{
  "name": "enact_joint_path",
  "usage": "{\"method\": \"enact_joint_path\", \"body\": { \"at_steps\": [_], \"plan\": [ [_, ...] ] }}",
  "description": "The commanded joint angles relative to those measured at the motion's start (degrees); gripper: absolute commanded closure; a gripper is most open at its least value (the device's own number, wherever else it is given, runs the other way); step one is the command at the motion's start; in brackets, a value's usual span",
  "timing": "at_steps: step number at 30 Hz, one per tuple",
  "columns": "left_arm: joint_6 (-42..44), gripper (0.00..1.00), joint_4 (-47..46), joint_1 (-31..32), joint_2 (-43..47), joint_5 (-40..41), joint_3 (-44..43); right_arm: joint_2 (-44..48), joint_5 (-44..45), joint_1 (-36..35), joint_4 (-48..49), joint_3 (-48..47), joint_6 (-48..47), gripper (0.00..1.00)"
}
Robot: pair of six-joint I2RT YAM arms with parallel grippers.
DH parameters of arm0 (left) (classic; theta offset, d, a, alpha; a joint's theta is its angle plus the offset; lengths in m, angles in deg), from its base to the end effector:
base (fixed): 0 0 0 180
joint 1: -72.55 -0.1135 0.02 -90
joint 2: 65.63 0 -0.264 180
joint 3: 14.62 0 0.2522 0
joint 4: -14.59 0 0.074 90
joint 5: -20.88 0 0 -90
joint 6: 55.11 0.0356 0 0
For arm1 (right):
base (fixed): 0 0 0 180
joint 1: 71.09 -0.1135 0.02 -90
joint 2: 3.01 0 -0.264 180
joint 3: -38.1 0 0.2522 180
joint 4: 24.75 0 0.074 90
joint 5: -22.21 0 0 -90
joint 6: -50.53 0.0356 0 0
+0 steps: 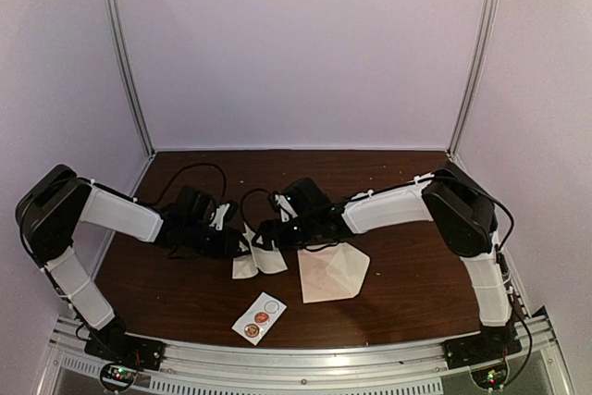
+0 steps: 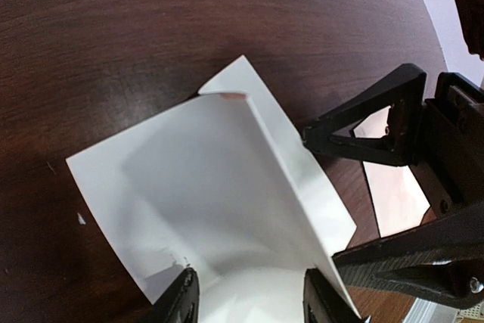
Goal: Place the letter into the envelope and seal it
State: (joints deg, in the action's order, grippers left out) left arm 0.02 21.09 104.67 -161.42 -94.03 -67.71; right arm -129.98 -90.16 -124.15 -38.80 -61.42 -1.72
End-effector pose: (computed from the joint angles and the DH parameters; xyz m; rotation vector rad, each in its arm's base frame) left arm 0.2473 -0.1730 0.1247 0.1510 2.6015 -1.0114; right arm 0.2792 0.3939 0.1373 -0.5670 2.5066 1.1765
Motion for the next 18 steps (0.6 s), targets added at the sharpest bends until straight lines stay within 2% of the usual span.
{"method": "enact_joint_path", "body": {
  "at_steps": [1, 18],
  "plan": [
    [-1.21, 0.52, -2.11, 0.64, 0.91, -1.65, -1.54, -0.88, -1.18, -0.90, -1.29, -0.33, -0.16, 0.20],
    [-4.10, 0.52, -4.31, 2.84, 5.50, -2.06, -6.10, 7.37, 1.47, -1.52, -4.34, 0.77, -1.14, 0.20]
  ]
}}
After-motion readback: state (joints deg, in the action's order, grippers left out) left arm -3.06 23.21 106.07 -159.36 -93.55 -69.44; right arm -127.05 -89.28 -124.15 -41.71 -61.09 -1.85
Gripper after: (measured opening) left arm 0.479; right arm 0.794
